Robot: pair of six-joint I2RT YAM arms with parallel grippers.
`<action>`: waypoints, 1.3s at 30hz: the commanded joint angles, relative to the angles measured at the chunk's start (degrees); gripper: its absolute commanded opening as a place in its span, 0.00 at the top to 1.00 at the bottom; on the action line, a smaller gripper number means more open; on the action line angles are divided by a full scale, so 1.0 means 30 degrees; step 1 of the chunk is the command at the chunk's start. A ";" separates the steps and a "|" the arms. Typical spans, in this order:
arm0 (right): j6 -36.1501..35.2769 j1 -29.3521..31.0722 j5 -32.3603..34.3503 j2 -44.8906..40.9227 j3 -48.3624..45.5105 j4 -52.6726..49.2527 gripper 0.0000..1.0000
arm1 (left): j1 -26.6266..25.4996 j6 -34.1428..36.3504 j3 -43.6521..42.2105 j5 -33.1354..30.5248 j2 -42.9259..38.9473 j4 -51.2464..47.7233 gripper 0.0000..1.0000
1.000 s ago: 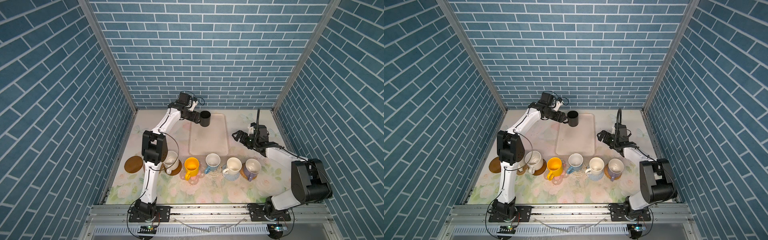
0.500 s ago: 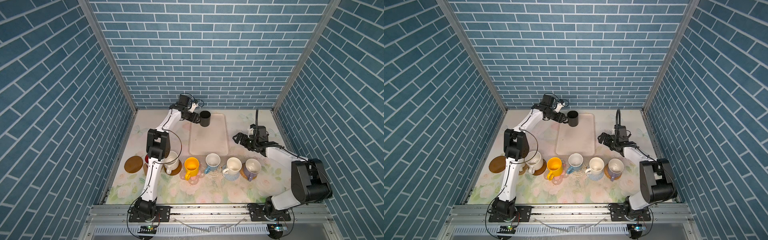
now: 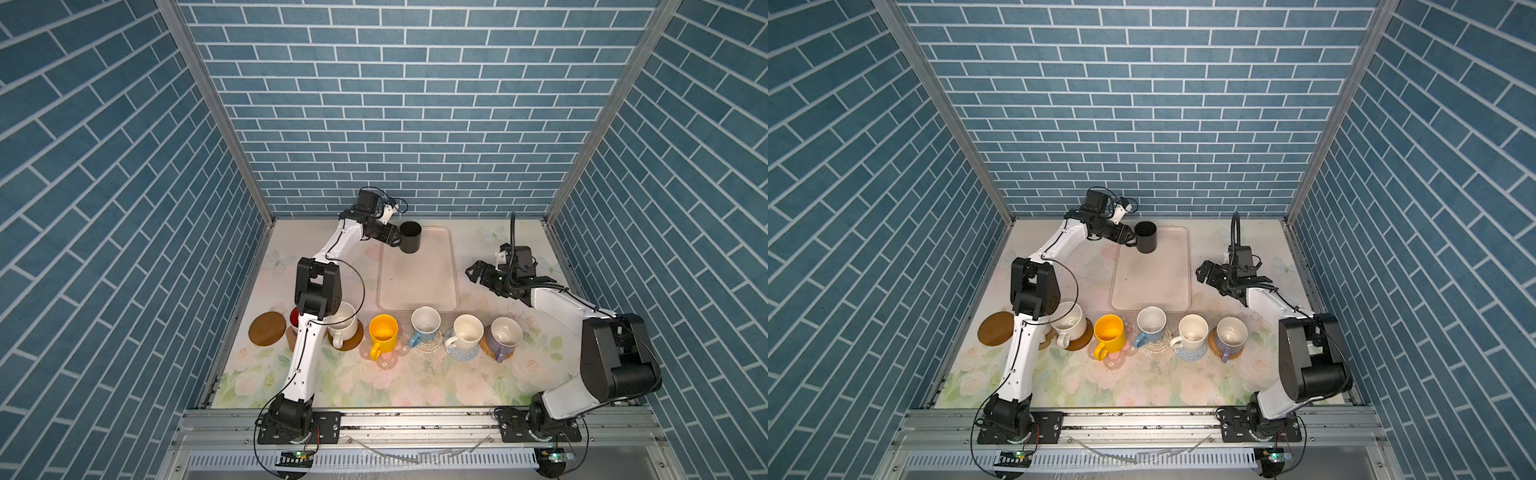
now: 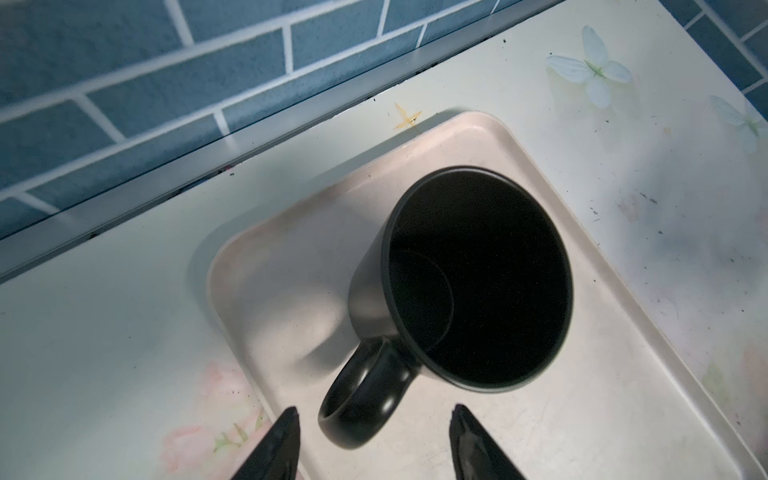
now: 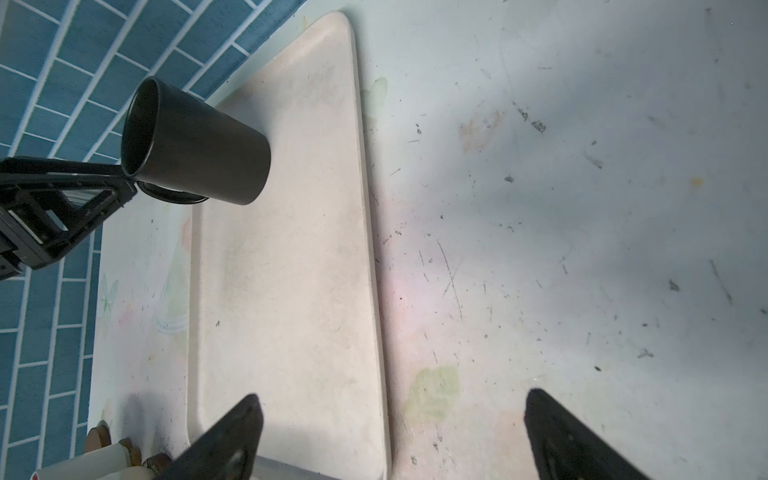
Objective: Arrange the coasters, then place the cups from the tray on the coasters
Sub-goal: 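Lower left gripper onto the black mug's rim and close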
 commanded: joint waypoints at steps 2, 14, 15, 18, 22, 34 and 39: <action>-0.0434 -0.0040 0.0181 0.0290 0.0694 -0.0533 0.02 | -0.0126 -0.0150 -0.0240 0.0431 0.0586 0.0499 0.45; -0.0449 -0.0041 0.0298 0.0167 0.0641 -0.0590 0.02 | -0.0639 0.0084 -0.1633 0.0218 0.0086 0.0948 0.63; -0.0449 -0.0045 0.0283 0.0194 0.0649 -0.0609 0.02 | -0.0670 0.0084 -0.1844 0.0197 -0.0048 0.1062 0.63; -0.0420 -0.0041 0.0240 0.0225 0.0628 -0.0558 0.02 | -0.0827 0.0027 -0.2764 0.0069 -0.0529 0.1573 0.66; -0.0390 -0.0041 0.0195 0.0189 0.0520 -0.0498 0.02 | -0.1078 -0.0059 -0.3732 -0.0412 -0.1064 0.1987 0.67; -0.0405 -0.0041 0.0151 0.0109 0.0366 -0.0390 0.02 | -0.1618 -0.1341 -0.3577 -0.4106 -0.0931 0.2156 0.70; -0.0420 -0.0041 0.0151 0.0137 0.0324 -0.0429 0.02 | -0.1649 -0.1473 -0.3692 -0.3627 -0.1125 0.2700 0.68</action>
